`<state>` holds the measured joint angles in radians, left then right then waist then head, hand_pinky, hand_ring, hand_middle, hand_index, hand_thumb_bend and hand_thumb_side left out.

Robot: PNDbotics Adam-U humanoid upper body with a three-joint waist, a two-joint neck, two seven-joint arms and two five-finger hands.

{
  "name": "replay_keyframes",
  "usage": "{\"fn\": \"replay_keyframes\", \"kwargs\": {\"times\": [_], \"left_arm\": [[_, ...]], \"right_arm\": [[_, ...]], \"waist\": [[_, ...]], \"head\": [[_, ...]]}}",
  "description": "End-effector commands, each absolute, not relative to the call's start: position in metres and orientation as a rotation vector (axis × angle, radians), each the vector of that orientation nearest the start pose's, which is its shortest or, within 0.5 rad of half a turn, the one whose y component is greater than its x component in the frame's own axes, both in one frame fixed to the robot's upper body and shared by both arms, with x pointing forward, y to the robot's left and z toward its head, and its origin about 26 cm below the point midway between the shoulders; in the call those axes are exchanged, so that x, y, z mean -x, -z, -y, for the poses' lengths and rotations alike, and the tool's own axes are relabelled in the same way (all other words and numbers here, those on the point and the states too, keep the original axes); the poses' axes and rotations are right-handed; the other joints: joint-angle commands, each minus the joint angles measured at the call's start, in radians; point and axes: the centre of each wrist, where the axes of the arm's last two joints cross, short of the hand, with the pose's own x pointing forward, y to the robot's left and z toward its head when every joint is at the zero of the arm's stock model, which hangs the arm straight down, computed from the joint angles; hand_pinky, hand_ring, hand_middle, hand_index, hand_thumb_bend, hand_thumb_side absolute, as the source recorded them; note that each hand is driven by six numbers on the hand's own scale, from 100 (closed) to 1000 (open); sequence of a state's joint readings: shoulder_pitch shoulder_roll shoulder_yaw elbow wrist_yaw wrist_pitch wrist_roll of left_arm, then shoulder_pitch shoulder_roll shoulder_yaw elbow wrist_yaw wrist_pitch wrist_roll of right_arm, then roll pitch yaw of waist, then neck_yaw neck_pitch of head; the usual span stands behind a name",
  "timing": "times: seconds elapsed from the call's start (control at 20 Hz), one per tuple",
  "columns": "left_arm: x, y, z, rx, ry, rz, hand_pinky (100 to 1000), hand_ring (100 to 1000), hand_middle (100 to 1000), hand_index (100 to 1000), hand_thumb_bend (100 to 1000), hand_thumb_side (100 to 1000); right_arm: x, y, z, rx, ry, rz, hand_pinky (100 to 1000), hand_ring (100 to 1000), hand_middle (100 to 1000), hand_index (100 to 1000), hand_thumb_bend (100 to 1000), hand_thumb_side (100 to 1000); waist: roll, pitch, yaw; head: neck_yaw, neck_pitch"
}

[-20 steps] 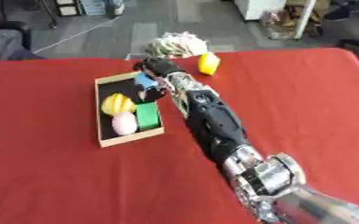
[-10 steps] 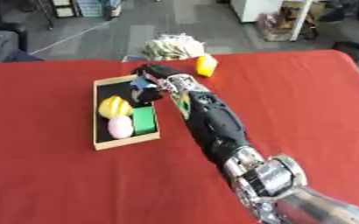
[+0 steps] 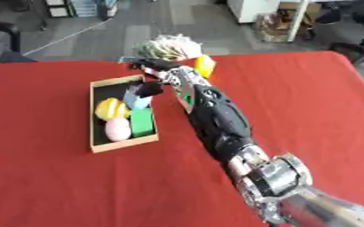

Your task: Pick up objects on the table and place them in the box.

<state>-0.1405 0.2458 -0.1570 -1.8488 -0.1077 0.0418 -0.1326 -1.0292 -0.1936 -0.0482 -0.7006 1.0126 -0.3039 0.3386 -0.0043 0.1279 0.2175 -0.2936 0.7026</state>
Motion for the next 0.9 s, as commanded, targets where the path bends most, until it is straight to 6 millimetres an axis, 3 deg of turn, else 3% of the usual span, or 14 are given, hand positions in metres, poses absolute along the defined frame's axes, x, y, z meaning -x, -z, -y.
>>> {"fn": "replay_keyframes", "kwargs": {"times": [0.05,0.15,0.25,0.3,0.65,0.9], "left_arm": [[-0.295,-0.106,-0.236,-0.052,0.574,1.888,755,605,614,813,100,654],[-0.295,-0.106,-0.236,-0.056,0.572,1.886,755,605,614,813,100,654],[-0.294,-0.104,-0.238,-0.063,0.569,1.88,756,605,614,813,100,654],[-0.293,-0.103,-0.239,-0.067,0.567,1.876,756,605,614,813,100,654],[-0.291,-0.098,-0.244,-0.086,0.562,1.853,756,605,614,813,100,658],[-0.291,-0.096,-0.245,-0.09,0.56,1.847,756,616,614,814,100,658]], "right_arm": [[-0.503,-0.184,0.228,0.646,-1.404,1.599,826,900,917,969,100,575],[-0.502,-0.189,0.238,0.648,-1.378,1.603,823,898,914,968,100,561],[-0.501,-0.189,0.254,0.663,-1.386,1.566,838,906,906,977,100,286],[-0.5,-0.188,0.262,0.671,-1.409,1.54,842,908,909,980,100,219],[-0.49,-0.175,0.296,0.66,-1.724,1.262,910,969,977,1000,100,323],[-0.487,-0.162,0.304,0.601,-1.803,1.149,910,972,978,1000,100,342]], "waist": [[-0.015,-0.015,-0.008],[-0.016,-0.017,-0.015],[-0.017,-0.023,-0.029],[-0.018,-0.027,-0.036],[-0.028,-0.042,-0.08],[-0.029,-0.046,-0.09]], "head": [[0.001,-0.003],[0.001,-0.002],[0.007,0.003],[0.01,0.006],[0.033,0.025],[0.04,0.027]]}}
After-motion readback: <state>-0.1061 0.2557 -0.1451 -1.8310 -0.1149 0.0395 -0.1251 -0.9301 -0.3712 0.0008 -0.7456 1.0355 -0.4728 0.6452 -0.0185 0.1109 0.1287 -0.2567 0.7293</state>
